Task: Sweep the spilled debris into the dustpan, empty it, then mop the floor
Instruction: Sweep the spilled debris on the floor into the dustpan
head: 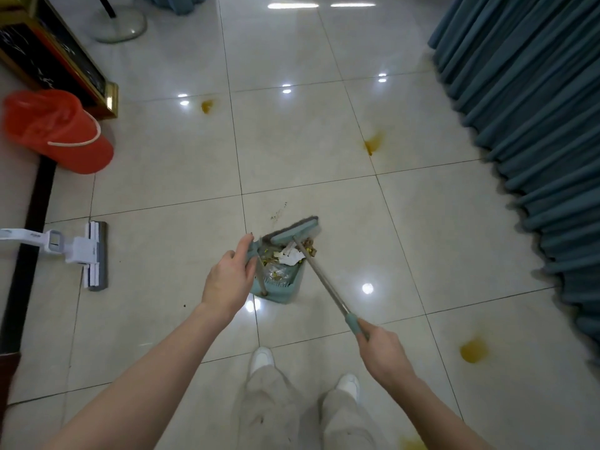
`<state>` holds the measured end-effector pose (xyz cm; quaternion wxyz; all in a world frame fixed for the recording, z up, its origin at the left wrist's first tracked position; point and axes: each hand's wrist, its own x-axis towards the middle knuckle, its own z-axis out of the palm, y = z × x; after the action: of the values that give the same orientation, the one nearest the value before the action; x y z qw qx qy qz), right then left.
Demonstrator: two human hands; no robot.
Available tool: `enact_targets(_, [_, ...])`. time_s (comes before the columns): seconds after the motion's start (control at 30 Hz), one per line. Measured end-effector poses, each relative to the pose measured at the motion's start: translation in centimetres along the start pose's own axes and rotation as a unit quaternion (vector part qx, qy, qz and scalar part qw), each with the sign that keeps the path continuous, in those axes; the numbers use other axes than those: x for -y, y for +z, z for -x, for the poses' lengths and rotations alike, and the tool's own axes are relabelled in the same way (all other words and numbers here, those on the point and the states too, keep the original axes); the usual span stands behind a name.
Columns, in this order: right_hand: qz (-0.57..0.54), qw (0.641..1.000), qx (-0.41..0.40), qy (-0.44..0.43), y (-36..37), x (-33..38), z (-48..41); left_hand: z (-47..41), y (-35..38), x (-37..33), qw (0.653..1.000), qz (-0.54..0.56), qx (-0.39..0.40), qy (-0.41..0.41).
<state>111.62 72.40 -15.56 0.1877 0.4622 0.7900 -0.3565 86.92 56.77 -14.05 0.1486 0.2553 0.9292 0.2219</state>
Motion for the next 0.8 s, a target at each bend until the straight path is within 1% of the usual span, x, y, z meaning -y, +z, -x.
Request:
enact_targets(0.2, [-0.037,0.998,-0.018,0.043,-0.8,1.2,-2.1,1.9,0.5,-0.6,1.000,-0.008,0.015,0.008])
enact_targets(0.37, [-0.091,0.990,0.003,0.104,0.6,0.9,-2.8,3.5,0.9,-1.7,1.000,0.007,0.012,-0.006])
enact_targets(0.53, [-0.115,0.986,0.020,0.116,2.0,0.6,-1.4,5.2,1.9,-2.7,0.999,0.022,0.012,-0.023])
enact_targets(0.6, [-0.106,0.988,0.031,0.106,2.6,1.1,-0.7,5.9,2.6,-3.4,0.999,0.034,0.002,-0.022])
enact_targets(0.8, [0.030,0.992,0.090,0.077,4.2,0.2,2.2,5.4,3.8,-4.8,0.999,0.039,-0.006,-0.015])
